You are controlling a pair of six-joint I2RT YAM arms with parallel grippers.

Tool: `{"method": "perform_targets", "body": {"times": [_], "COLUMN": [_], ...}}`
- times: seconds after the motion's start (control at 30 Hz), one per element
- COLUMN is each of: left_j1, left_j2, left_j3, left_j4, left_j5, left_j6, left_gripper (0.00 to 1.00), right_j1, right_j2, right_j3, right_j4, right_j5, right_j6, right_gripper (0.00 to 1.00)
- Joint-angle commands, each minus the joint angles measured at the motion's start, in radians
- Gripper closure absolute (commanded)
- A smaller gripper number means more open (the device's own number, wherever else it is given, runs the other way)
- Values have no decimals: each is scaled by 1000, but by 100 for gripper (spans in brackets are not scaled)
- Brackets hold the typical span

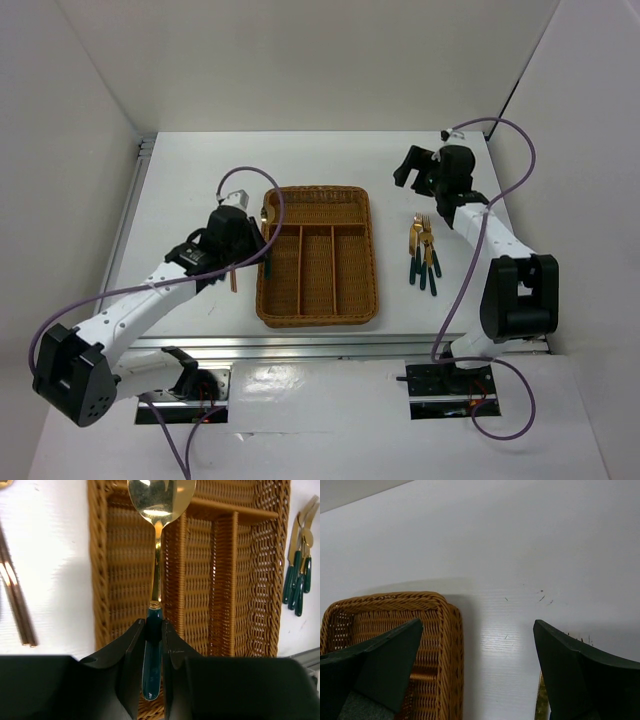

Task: Sort the eating utensils into containers

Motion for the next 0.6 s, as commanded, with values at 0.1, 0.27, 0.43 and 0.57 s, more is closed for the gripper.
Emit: {"method": "perform_targets", "body": {"times": [0.1, 0.27, 0.43, 0.57], "left_j1": [-114, -145, -145, -156], "left_j2": [50, 135, 210, 264], "left_j3": [-19, -19, -19, 5], "left_j4": [98, 89, 98, 107], "left_j5": [-86, -137, -159, -131], "left_j6": [-142, -174, -174, -153], "left_gripper": [78, 78, 78, 74], "right_j1": [-4, -4, -4, -4], "right_j2": [-49, -58, -58, -40], "right_j3": [-30, -52, -52, -52], "right_j4": [13, 23, 23, 23], "right_j5": [25, 25, 25, 25], "right_j6": [17, 17, 26, 26], "right_gripper": [0, 0, 0, 0]}}
